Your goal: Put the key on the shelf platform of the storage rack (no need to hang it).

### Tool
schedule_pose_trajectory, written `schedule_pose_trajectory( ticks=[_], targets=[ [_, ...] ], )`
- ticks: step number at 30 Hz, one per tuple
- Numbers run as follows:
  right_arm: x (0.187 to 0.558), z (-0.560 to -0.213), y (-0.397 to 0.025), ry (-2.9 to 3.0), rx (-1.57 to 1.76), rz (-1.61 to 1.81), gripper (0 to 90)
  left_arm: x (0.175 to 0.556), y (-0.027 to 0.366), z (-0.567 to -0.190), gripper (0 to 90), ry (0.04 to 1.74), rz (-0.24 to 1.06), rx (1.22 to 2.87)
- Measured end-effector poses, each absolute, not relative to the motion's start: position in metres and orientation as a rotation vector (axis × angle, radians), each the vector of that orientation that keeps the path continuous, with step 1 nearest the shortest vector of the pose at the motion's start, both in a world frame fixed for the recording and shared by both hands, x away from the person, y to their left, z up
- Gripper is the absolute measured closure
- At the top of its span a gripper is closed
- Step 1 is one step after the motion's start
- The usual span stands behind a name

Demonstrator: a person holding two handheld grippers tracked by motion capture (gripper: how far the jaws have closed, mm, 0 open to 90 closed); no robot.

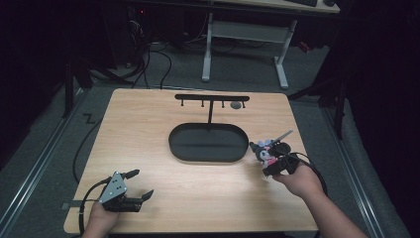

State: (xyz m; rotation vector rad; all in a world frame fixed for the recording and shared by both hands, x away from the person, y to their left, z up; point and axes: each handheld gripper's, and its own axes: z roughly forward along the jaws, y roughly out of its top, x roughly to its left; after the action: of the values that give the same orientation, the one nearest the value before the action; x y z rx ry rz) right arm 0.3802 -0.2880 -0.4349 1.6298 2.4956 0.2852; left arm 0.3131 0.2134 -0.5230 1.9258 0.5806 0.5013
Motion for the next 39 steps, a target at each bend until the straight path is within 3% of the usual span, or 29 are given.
schedule_pose_trajectory(
  ticks=[20, 26, 39],
  targets=[
    [0.405, -0.420, -0.245, 2.541, 1.520, 0.321, 49.0, 0.315, 0.216, -0.523, 11.5, 0.612, 0.512, 1.906],
    [0.413, -0.419, -0.232, 2.564, 1.495, 0.336, 48.9, 0.317, 0.216, -0.521, 0.1, 0.635, 0.543, 1.885],
    [0.433, -0.422, -0.209, 2.584, 1.462, 0.363, 49.0, 0.318, 0.219, -0.519, 0.5, 0.654, 0.503, 1.884]
  ],
)
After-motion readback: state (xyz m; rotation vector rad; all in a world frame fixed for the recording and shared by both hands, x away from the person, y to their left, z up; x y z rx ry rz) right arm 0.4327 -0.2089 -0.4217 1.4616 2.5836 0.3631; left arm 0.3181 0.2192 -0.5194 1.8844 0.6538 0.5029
